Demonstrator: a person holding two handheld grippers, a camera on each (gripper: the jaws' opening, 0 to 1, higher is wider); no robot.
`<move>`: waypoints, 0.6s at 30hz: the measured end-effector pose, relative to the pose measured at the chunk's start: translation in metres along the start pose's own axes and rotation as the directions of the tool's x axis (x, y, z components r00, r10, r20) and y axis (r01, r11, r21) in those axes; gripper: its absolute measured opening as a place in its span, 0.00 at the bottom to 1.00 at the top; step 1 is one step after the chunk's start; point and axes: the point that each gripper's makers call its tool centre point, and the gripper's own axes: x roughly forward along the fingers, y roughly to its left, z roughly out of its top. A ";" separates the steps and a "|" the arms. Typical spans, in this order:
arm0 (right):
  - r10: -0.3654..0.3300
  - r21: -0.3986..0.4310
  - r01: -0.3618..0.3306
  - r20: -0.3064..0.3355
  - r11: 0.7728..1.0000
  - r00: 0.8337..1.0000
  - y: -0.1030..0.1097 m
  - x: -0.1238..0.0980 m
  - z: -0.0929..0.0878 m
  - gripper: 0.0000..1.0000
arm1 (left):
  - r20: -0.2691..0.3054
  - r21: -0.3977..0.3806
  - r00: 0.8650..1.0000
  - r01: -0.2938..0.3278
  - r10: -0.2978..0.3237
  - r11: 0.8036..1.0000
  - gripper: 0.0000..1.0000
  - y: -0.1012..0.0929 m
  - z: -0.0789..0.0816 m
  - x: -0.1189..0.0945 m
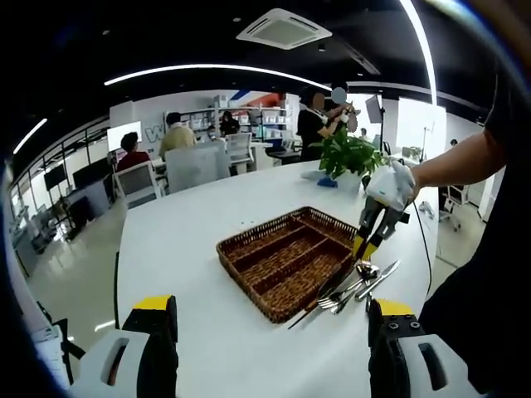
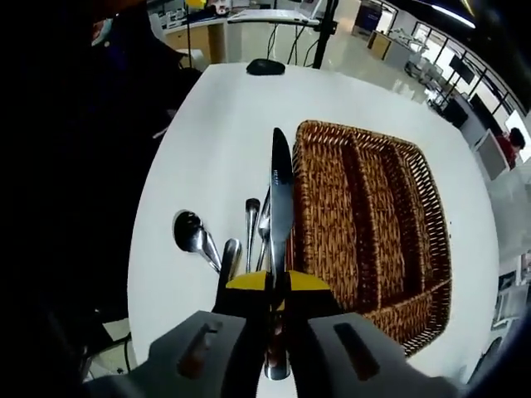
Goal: Arrange the knives, forks, and spoons in their matching storage slots by inserting each utensil handle-first until every utensil is classified and aligned in the correct compartment
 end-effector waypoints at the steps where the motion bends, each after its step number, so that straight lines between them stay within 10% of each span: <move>1: -0.003 0.000 0.003 -0.001 1.000 1.000 -0.001 -0.002 0.000 0.02 | 0.003 0.000 1.000 0.000 0.000 1.000 1.00 0.000 0.001 0.000; 18: -0.054 -0.010 0.054 -0.019 0.998 0.998 -0.015 -0.031 0.015 0.02 | 0.023 0.005 1.000 0.002 -0.002 1.000 1.00 0.001 0.004 -0.003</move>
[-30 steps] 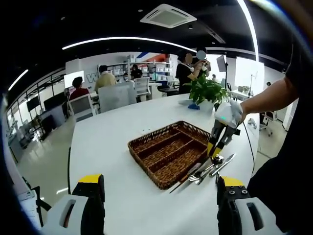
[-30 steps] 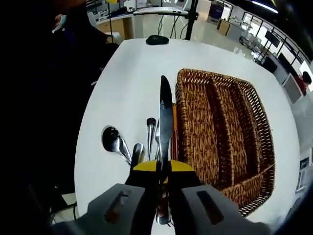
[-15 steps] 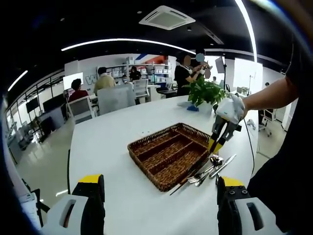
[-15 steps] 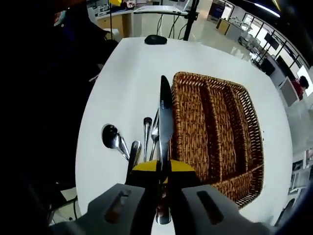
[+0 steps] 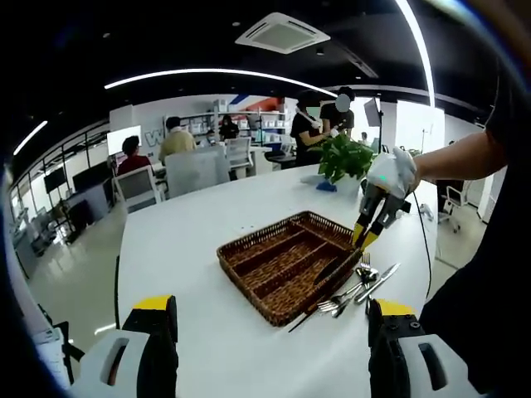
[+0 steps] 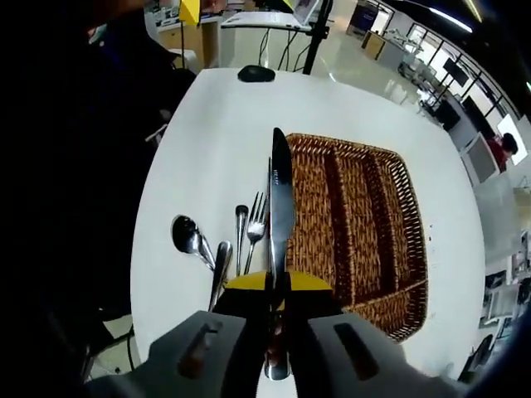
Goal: Arrange the knives, forks, and spoons in their matching storage slots by inserting each utensil handle-first until every utensil is classified and aligned in the correct compartment
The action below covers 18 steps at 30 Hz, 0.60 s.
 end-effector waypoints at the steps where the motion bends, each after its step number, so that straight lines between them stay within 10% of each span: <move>1: -0.001 -0.006 0.001 -0.003 1.000 1.000 -0.001 -0.003 0.002 0.02 | 0.003 0.000 1.000 0.001 -0.001 1.000 1.00 0.000 0.001 0.000; 18: -0.049 -0.062 0.048 -0.019 0.997 0.999 -0.014 -0.034 0.030 0.02 | 0.028 0.005 0.998 0.053 -0.053 0.999 1.00 -0.002 0.010 -0.009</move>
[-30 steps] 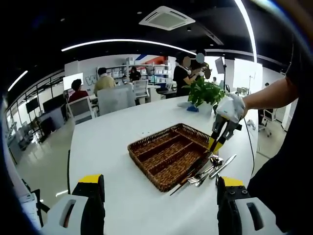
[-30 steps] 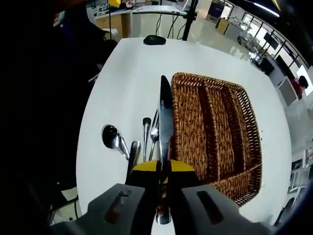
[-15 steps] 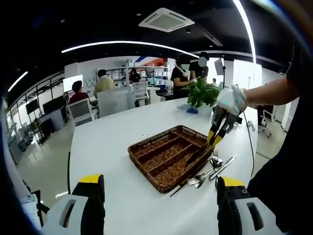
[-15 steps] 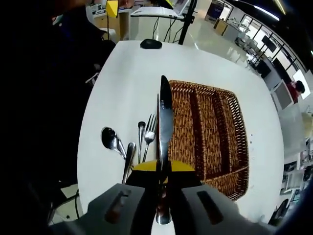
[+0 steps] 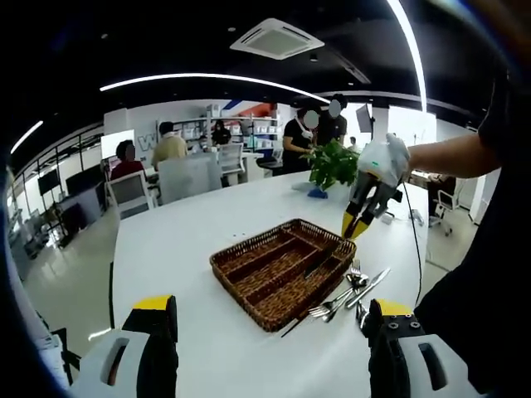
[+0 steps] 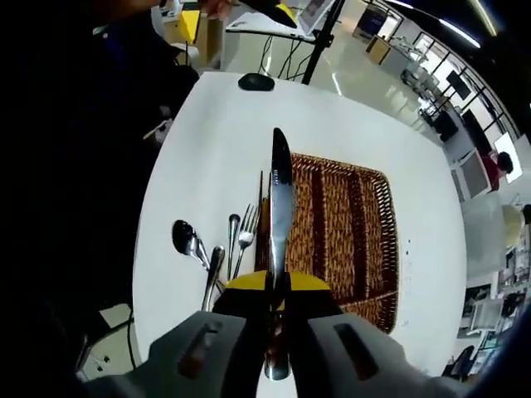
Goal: Arrange the knives, forks, and spoons in their matching storage slots by inserting each utensil handle-first until every utensil is classified and aligned in the correct compartment
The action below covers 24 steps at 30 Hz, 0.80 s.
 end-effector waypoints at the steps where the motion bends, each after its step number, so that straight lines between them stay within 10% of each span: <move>1: -0.003 0.000 0.003 0.002 1.000 1.000 -0.001 -0.001 0.001 0.02 | 0.000 -0.001 1.000 0.002 -0.002 1.000 1.00 0.000 0.000 0.000; 24: -0.057 -0.010 0.057 0.010 0.998 0.998 -0.011 -0.008 0.007 0.02 | -0.006 0.001 1.000 0.013 -0.013 1.000 1.00 -0.003 0.001 0.003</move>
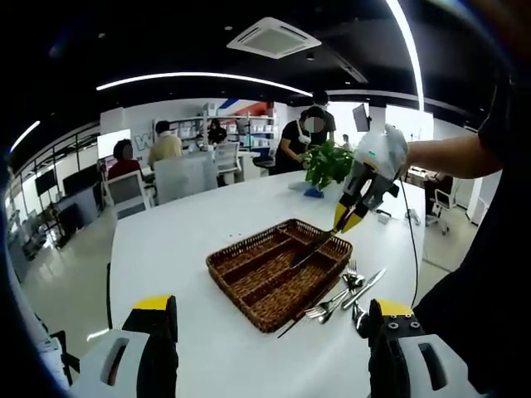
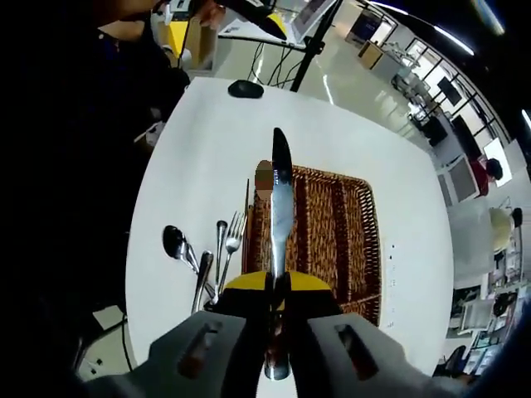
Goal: Arrange the knives, forks, and spoons in their matching storage slots by inserting each utensil handle-first until every utensil is classified and aligned in the correct compartment
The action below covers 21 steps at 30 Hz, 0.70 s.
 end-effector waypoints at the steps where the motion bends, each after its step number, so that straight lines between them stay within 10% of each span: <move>1: -0.001 0.000 0.001 -0.001 1.000 1.000 0.000 0.000 0.000 0.02 | 0.000 0.000 1.000 -0.001 0.001 1.000 1.00 0.000 0.000 0.000; 21: -0.018 -0.010 0.018 -0.002 1.000 1.000 -0.007 0.006 0.000 0.03 | -0.006 -0.004 1.000 -0.013 0.013 1.000 1.00 0.000 -0.002 -0.001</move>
